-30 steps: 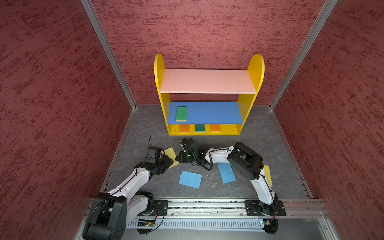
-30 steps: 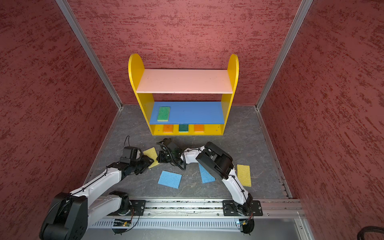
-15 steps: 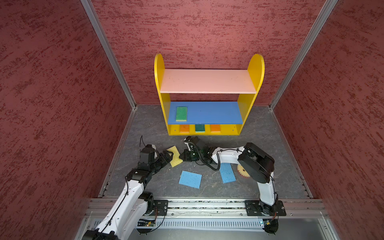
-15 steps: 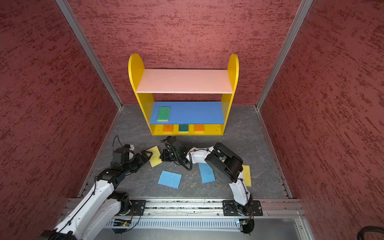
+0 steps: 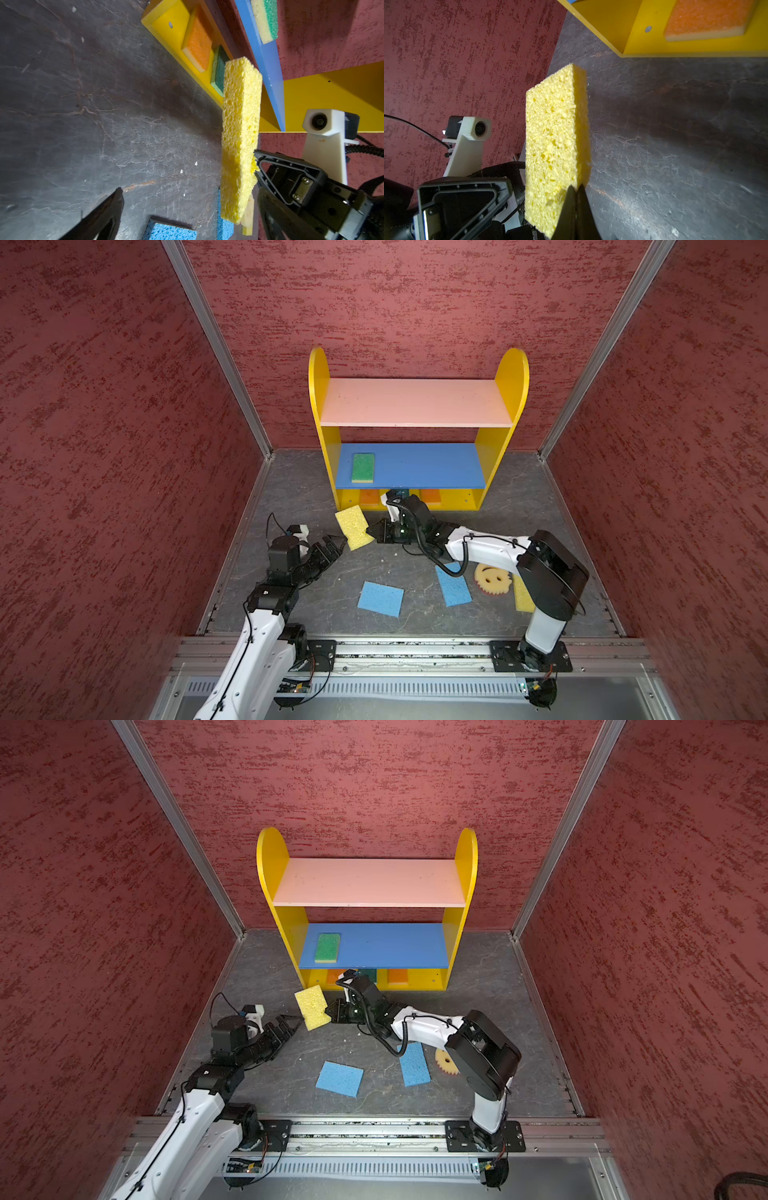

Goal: Place and organize the cleaning sponges onto the shelf
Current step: 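Grasp the upright yellow sponge with the right gripper while the left gripper steadies it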

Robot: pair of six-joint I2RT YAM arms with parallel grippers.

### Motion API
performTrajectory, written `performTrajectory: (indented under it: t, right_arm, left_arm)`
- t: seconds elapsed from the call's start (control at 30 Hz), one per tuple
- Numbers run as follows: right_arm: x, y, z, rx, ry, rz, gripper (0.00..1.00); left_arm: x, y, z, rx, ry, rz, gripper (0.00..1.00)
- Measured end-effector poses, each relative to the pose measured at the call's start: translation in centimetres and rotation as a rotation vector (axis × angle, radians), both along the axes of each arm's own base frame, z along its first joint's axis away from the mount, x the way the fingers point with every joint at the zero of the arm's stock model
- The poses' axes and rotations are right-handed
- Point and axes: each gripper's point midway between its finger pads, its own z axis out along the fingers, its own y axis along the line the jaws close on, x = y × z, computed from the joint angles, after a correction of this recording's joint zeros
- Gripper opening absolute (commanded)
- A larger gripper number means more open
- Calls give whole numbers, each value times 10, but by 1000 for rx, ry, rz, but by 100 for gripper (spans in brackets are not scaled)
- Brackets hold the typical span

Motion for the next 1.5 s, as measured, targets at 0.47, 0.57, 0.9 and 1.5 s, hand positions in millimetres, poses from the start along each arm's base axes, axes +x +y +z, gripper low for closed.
performTrajectory:
  t: [0.47, 0.57, 0.9, 1.5]
  right_arm:
    - [-15, -11, -16, -5, 40, 13, 0]
    - [-16, -9, -4, 21, 21, 20, 0]
    - [-20, -4, 7, 55, 0, 41, 0]
    - [-26, -9, 25, 71, -39, 44, 0]
  left_arm:
    - [19, -12, 21, -132, -19, 12, 86]
    - [20, -18, 22, -133, -23, -5, 59]
    - [35, -33, 58, -134, -113, -34, 31]
    - [34, -41, 51, -111, -90, -54, 66]
